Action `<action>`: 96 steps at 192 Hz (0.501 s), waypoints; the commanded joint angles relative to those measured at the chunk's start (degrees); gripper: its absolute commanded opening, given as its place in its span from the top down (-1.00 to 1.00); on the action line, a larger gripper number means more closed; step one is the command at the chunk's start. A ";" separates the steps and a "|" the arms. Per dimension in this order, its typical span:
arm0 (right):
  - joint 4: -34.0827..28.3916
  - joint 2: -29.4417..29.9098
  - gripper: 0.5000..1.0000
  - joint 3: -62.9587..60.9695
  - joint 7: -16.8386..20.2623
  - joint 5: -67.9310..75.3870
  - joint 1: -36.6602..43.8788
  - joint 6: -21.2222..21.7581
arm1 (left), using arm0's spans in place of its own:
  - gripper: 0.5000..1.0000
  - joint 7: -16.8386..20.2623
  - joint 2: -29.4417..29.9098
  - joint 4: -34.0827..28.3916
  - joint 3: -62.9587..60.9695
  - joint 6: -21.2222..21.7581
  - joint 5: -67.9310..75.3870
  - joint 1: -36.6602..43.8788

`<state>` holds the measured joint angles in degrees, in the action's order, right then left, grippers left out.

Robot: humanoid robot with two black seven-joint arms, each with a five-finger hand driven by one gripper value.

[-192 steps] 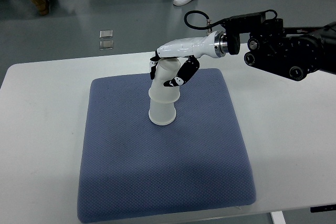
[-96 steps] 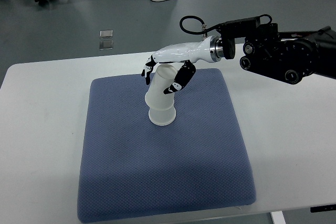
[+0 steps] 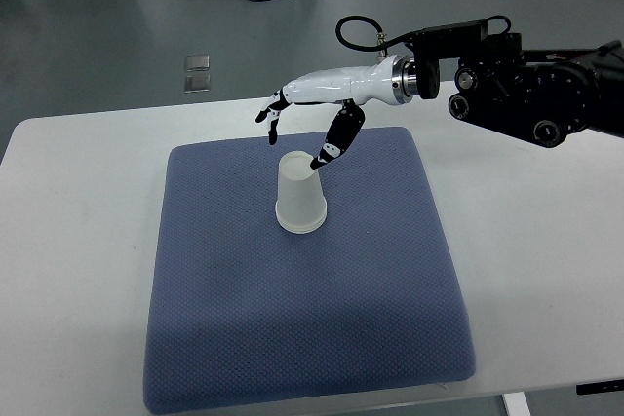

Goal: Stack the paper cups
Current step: 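Open the right hand and lift it away from the stacked cups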

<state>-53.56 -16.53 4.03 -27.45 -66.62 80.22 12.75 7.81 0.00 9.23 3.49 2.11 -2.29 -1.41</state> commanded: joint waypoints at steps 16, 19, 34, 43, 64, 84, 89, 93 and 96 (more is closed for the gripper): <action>2.22 -0.35 -0.58 -6.93 0.47 1.05 -0.33 1.41 | -1.00 0.02 0.00 0.00 -0.06 0.00 0.00 0.00; 2.84 -0.26 -0.58 -7.81 0.47 1.67 -0.51 1.41 | -1.00 0.02 0.00 0.00 0.03 0.00 0.00 0.00; 5.12 -0.17 -0.58 -9.74 0.47 4.91 -0.68 1.23 | -1.00 0.02 0.00 0.00 0.03 0.00 0.00 0.00; 6.71 -0.17 -0.58 -10.53 0.47 7.82 -1.21 0.79 | -1.00 0.02 0.00 0.00 -0.06 0.00 0.00 0.00; 10.92 0.71 -0.58 -13.61 0.73 19.06 -3.58 0.44 | -1.00 0.02 0.00 0.00 -0.06 0.00 0.00 0.00; 12.51 1.41 -0.58 -15.72 3.02 29.08 -5.69 -0.88 | -1.00 0.02 0.00 0.00 0.03 0.00 0.00 0.00; 12.51 1.59 -0.58 -16.07 3.46 30.94 -6.13 -1.32 | -1.00 0.02 0.00 0.00 0.03 0.00 0.00 0.00; 12.51 1.67 -0.58 -16.25 3.81 32.78 -6.57 -1.93 | -1.00 0.02 0.00 0.00 0.03 0.00 0.00 0.00; 12.51 1.67 -0.58 -16.42 4.16 34.53 -7.01 -2.55 | -1.00 0.02 0.00 0.00 -0.06 0.00 0.00 0.00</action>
<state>-41.65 -15.40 -10.97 -25.18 -40.97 75.24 12.32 7.81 0.00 9.23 3.46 2.11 -2.28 -1.41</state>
